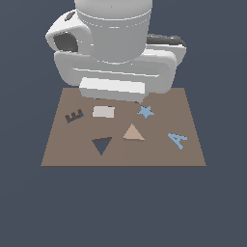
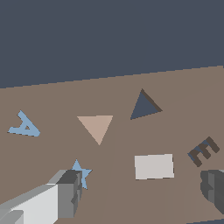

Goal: Insert a designated object into the corresponding slot on a board.

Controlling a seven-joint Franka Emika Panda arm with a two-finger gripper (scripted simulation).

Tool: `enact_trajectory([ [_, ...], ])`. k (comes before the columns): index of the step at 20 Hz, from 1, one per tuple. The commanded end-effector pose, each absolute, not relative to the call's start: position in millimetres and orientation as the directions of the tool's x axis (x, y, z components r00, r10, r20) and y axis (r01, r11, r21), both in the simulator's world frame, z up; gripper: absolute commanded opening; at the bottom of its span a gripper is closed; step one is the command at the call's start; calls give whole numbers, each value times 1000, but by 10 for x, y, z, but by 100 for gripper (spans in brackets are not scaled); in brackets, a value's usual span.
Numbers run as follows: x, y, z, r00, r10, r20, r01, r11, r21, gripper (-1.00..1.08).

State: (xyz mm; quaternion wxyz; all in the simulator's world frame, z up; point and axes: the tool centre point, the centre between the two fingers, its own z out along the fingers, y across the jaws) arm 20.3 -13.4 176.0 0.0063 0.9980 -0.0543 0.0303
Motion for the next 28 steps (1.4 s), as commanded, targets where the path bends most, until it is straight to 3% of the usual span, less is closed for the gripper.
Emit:
enact_trajectory([
  [1,224,-84,1655,988,-142,56,-143,-990,8,100],
  [17,503,308,720,896,-444,12,-444,-896,1,100],
  [28,599,385,499,859,-513,0,-513,-859,0,100],
])
